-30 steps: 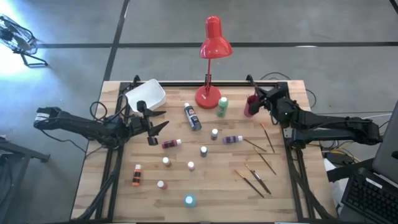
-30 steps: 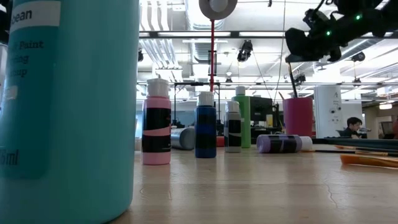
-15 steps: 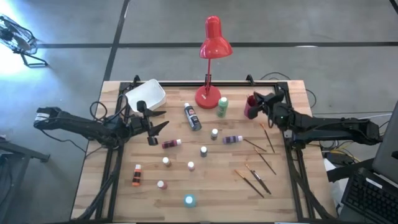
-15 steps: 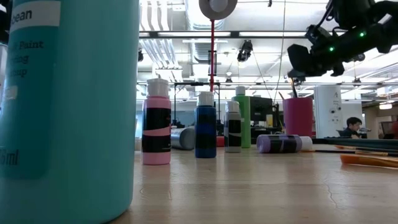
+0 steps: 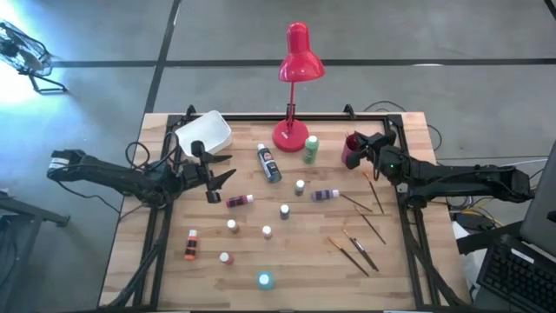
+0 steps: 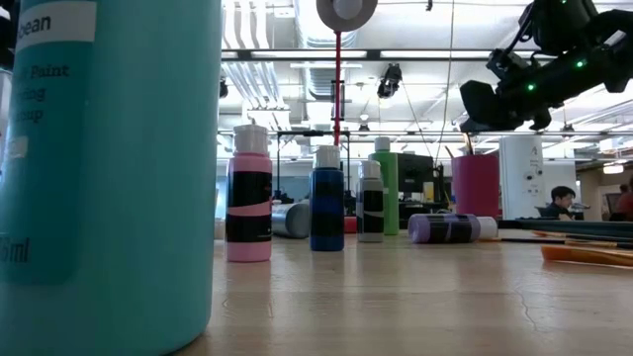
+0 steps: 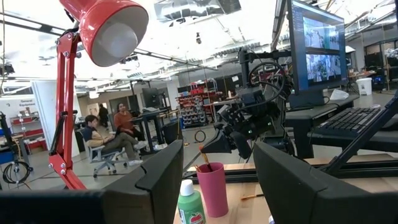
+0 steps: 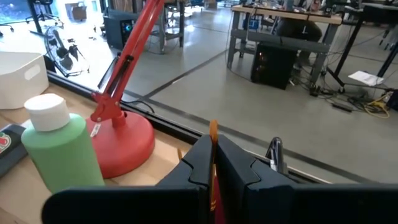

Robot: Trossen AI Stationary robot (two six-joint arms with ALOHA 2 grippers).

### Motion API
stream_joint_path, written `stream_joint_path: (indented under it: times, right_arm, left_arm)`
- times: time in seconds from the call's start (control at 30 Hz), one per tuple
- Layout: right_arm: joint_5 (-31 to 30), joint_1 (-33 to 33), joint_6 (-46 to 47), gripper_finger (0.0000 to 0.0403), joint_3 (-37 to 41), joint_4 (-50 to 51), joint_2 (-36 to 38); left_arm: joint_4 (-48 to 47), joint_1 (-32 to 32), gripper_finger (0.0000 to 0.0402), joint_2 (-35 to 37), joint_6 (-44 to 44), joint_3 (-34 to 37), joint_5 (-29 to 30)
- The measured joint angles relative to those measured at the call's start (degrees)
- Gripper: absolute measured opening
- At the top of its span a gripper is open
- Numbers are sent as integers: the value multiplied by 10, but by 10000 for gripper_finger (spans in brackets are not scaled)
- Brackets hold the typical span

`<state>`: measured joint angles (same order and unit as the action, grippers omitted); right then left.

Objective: Pick & Place Paint Supplies
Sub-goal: Put the gold paintbrush into the pink cup, then put the green paint bottle into the white bin

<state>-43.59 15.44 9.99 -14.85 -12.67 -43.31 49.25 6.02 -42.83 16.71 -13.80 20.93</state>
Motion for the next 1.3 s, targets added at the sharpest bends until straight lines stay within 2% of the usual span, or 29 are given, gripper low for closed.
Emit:
stream_joint_path:
  times: [0.2,0.57,0.9,0.97,1.1,1.3]
  right_arm:
    - [-1,1,-5,23,0,0,0]
    - [-3,15,-11,96,-4,1,1]
    - [-13,15,-75,145,-100,3,1]
    - [6,15,-79,151,-127,3,1]
    - [95,14,-84,159,-174,6,-2]
    - [224,9,-26,158,-217,54,-42]
  left_arm:
    - [0,0,202,0,0,0,0]
    - [0,0,202,0,0,0,0]
    - [0,0,202,0,0,0,0]
    - [0,0,202,0,0,0,0]
    - [-2,0,202,0,0,0,0]
    - [-2,0,202,0,0,0,0]
